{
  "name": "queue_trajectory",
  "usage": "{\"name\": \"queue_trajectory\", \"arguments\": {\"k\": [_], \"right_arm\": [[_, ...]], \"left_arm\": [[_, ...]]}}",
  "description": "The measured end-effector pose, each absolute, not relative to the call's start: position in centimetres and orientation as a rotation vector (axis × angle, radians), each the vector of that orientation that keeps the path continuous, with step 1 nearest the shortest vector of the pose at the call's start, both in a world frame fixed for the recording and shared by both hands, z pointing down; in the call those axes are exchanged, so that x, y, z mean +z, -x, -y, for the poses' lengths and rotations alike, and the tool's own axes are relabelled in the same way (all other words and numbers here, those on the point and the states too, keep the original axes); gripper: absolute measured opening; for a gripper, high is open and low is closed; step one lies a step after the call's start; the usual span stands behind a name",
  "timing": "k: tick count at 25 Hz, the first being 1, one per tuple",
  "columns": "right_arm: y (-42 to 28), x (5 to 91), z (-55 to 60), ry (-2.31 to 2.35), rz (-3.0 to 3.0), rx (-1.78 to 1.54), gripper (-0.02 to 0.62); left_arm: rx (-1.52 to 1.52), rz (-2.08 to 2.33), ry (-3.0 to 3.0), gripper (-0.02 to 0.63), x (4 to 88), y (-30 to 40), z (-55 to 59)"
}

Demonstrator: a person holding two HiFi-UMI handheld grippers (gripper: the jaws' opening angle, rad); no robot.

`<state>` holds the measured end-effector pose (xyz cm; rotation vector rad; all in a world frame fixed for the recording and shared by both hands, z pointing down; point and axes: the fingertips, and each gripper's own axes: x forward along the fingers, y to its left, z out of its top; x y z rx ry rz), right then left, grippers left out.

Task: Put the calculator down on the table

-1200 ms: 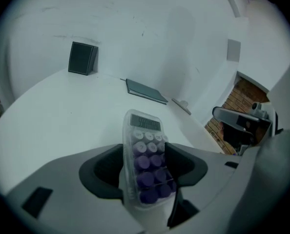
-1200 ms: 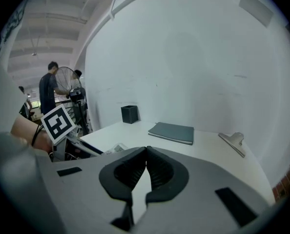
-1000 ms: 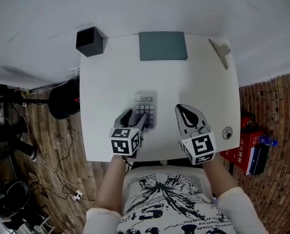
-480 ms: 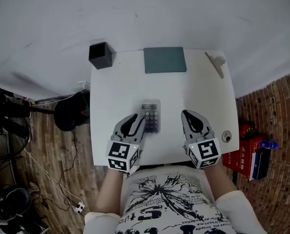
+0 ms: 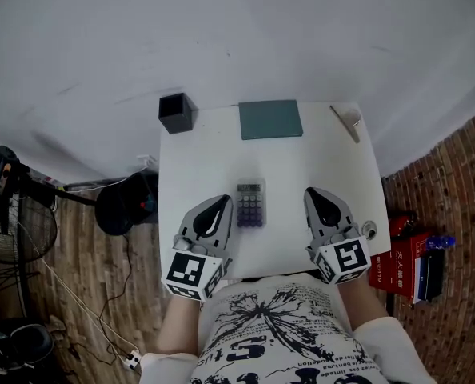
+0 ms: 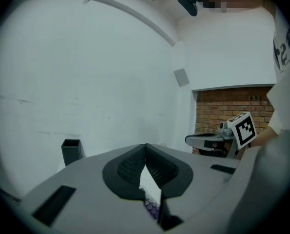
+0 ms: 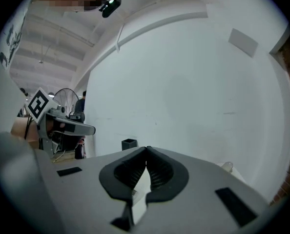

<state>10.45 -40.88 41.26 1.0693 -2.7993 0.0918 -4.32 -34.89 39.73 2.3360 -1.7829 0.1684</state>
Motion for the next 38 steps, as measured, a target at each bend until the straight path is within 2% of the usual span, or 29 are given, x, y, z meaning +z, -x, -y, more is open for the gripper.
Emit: {"name": "queue_trajectory", "arguments": {"k": [9, 38], "right_arm": [[-10.3, 39.4, 38.7, -1.014, 2.814, -0.041, 0.014], [-8.8, 41.8, 38.3, -0.953, 2.757, -0.073, 0.014]], "left_arm": [[0.158, 1.805, -2.364, 0.014, 38.3, 4.3, 33.0], [0.214, 1.798, -2.356, 0.014, 40.2, 4.3, 32.1]]}}
